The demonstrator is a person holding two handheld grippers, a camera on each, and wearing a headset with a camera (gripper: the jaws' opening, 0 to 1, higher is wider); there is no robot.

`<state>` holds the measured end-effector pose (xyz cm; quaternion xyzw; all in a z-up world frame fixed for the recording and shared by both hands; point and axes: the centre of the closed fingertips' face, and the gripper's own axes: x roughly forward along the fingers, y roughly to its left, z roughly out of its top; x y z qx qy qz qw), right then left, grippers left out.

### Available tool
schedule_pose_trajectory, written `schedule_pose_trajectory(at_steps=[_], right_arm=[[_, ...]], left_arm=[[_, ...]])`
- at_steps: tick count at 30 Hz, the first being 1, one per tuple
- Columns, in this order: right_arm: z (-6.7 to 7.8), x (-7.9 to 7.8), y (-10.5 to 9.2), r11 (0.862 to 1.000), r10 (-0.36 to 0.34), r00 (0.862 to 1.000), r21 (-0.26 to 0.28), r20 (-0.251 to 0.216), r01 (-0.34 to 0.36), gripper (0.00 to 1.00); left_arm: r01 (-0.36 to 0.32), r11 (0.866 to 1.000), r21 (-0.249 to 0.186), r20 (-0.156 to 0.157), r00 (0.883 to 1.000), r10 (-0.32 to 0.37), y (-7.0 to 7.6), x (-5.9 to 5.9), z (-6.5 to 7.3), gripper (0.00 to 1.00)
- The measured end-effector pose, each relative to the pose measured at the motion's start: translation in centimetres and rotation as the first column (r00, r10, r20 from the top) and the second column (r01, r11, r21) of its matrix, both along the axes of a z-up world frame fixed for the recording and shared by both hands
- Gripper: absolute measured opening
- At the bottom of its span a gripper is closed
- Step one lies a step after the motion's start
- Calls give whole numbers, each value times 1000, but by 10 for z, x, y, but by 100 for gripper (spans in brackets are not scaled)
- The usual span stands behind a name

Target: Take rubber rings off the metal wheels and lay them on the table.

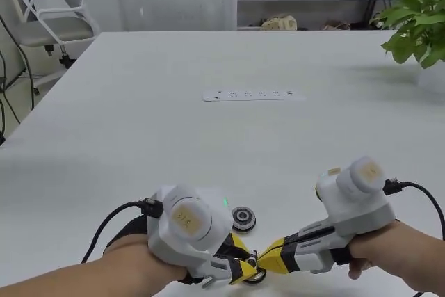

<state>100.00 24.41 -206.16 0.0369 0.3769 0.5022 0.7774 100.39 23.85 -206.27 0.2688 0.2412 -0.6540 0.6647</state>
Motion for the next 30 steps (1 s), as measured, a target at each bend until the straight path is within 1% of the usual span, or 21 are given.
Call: schedule_pose_trajectory(at_steps=[5,6,7,8,9,11,13,16,21,30], right_arm=[[2,-1,2,1000,7,1000,15,-3,-7,0],[9,-4,10,997,23,1000,74,-4,-23,0],[13,-4,13,996,9,1000,94,-21,-7,0],[13,-5,13,997,31,1000,66,-3,-31,0],[12,-4,12,998,39,999,49,19,-40,0],[11,-3,12,998,27,1000,62,3,-27,0],[8,-4,9,998,30,1000,51,3,-31,0],[8,-2,6,998,20,1000,52,6,-20,0],[8,2,3,999,8,1000,46,19,-9,0],[6,3,-2,999,6,999,37,36,-7,0]], left_arm=[[0,1000,-1,0,1000,0,0,0,0,7],[-1,1000,-2,0,1000,1,0,0,0,7],[-2,1000,-2,0,1000,2,0,0,0,7],[-1,1000,-2,1,1000,1,0,0,0,7],[-2,1000,-4,0,1000,2,0,0,0,7],[-3,1000,-5,-1,1000,3,1,-1,0,7],[-3,1000,-5,0,1000,3,1,-1,0,7],[-5,1000,-7,-1,1000,5,1,-1,0,7],[-4,1000,-10,4,1000,4,1,-1,0,7],[-9,1000,-29,-4,1000,8,0,0,1,7]])
